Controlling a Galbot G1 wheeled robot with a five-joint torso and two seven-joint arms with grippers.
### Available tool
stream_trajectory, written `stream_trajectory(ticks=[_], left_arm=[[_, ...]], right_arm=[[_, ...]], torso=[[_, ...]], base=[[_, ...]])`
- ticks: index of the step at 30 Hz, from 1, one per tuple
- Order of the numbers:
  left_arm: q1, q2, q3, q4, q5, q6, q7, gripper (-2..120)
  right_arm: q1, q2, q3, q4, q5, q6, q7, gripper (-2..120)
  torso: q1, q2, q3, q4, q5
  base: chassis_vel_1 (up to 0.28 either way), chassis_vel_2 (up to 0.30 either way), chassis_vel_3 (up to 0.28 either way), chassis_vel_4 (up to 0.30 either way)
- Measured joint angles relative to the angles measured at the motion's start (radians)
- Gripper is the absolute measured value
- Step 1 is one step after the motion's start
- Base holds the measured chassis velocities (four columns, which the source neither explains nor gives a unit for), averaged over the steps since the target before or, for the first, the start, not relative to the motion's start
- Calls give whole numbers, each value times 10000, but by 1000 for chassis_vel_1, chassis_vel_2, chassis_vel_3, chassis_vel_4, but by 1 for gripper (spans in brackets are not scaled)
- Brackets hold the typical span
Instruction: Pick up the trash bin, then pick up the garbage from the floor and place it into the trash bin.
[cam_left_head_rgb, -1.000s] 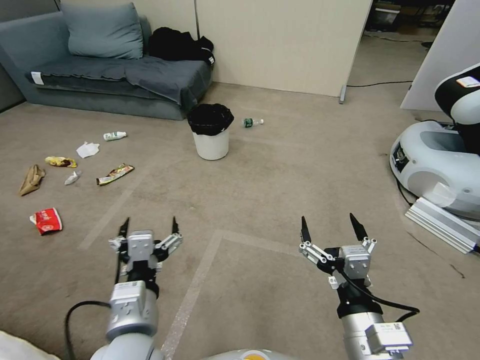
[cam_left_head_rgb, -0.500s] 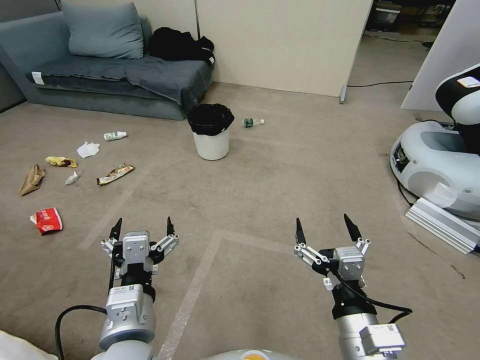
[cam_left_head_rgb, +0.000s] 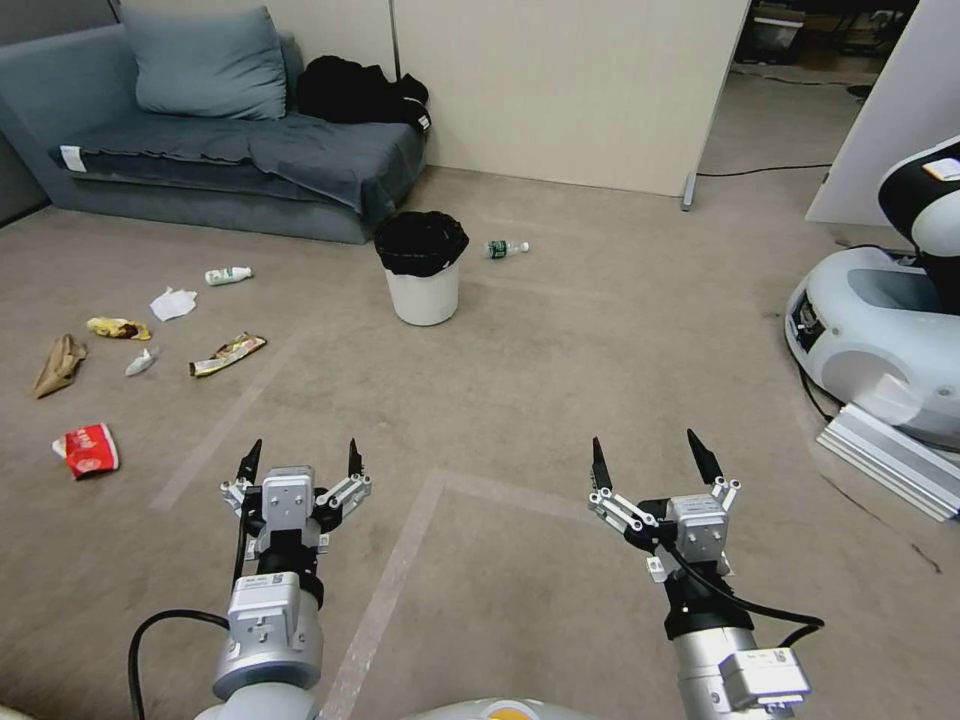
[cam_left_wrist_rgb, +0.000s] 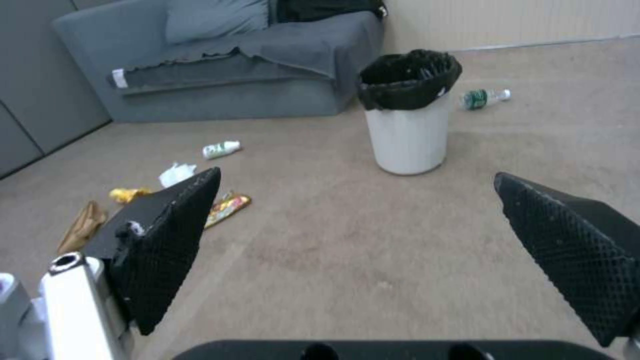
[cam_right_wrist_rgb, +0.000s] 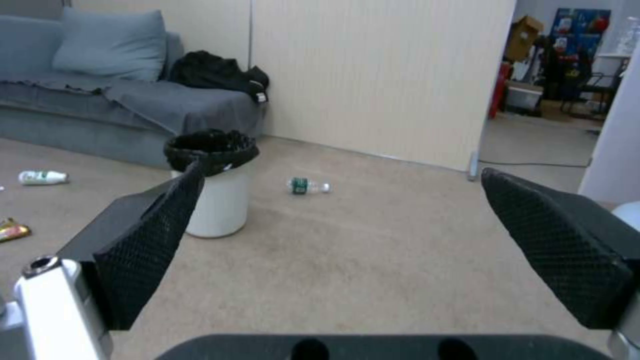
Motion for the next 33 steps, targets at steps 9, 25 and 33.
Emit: stream_trajectory(ticks=[9, 25, 33], left_arm=[[-23, -6, -12, 10, 2, 3, 50, 100], [-58, -78, -63, 27, 44, 34, 48, 100], [-116, -103, -18, 128, 50, 15, 39, 100]], right_arm=[[14, -4, 9, -23, 35, 0, -42, 100], [23, -7, 16, -23, 45, -17, -46, 100], [22, -6, 51, -75, 32, -11, -47, 100]], torso=[[1, -1, 1, 0, -3], [1, 0, 1, 0, -1], [1, 0, 0, -1, -2]], base=[[-245, 247, 248, -232], [-220, 222, 221, -219], [-220, 229, 216, -227]])
